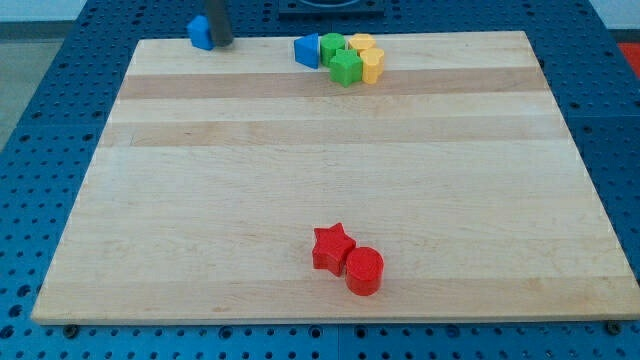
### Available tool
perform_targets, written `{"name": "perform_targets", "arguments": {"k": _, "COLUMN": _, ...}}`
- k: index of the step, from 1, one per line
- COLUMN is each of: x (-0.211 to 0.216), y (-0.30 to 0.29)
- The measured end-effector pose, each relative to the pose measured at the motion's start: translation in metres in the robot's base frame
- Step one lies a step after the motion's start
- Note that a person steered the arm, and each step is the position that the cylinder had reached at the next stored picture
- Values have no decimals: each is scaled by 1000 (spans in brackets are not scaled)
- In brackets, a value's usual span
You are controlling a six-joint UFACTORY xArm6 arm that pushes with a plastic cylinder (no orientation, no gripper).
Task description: Slide the blue triangle diagonally to the blue cube
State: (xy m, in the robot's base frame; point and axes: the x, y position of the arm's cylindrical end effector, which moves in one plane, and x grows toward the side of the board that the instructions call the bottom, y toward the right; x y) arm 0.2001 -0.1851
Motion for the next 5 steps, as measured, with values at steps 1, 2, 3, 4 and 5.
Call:
{"name": "perform_targets", "arguments": {"k": 1, "x": 38, "y": -59}}
{"name": "perform_targets", "arguments": {"k": 2, "x": 70, "y": -100}}
{"name": "perform_targets", "arguments": {"k": 3, "x": 79, "y": -104}}
{"name": "perform_targets", "arguments": {"k": 4, "x": 82, "y": -102}}
{"name": "perform_targets", "arguments": {"k": 5, "x": 107, "y": -86}}
